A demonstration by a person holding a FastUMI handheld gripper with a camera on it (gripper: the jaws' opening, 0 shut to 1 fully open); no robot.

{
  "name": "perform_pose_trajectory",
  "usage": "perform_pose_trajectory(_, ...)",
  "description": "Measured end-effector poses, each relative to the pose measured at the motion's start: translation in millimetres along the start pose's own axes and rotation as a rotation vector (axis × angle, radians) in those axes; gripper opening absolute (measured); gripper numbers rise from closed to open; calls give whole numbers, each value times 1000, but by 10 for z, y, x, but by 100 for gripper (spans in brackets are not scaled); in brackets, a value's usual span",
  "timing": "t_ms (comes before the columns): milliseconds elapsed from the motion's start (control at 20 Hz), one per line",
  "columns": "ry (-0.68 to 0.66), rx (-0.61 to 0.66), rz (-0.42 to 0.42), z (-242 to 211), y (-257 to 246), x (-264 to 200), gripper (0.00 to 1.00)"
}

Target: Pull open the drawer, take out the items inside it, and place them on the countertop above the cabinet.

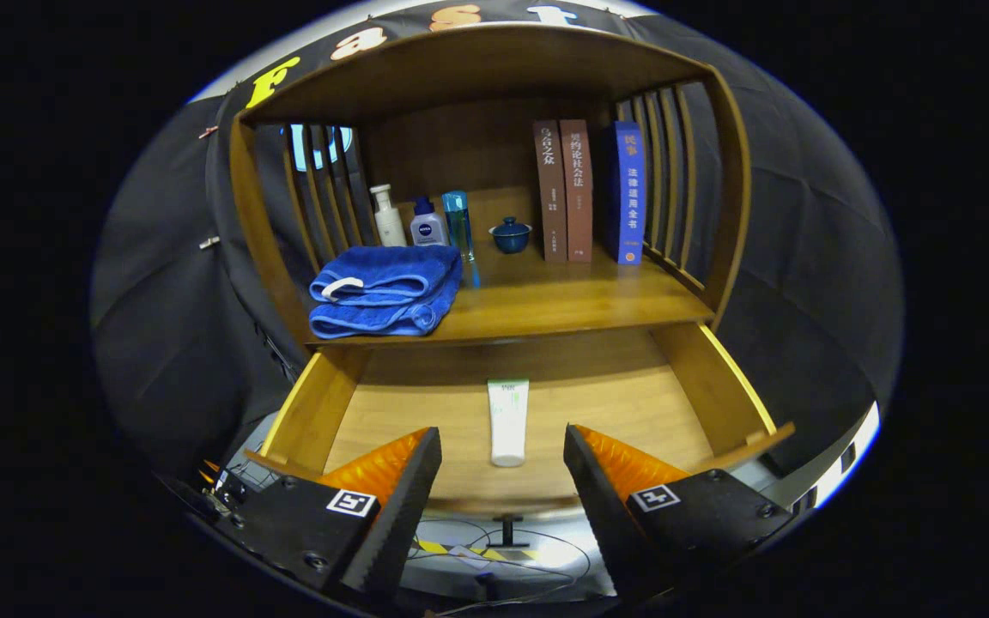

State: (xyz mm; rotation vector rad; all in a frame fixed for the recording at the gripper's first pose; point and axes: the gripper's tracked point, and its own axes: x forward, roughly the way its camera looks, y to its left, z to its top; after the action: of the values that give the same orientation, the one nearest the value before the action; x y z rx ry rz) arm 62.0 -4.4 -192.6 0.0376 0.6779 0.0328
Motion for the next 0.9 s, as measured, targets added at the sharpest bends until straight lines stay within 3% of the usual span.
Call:
perform_pose_trajectory(450, 325, -45, -5, -204, -5, 1027, 92)
perform_pose_trajectory(900, 578, -78, -45, -697, -128, 1433, 92)
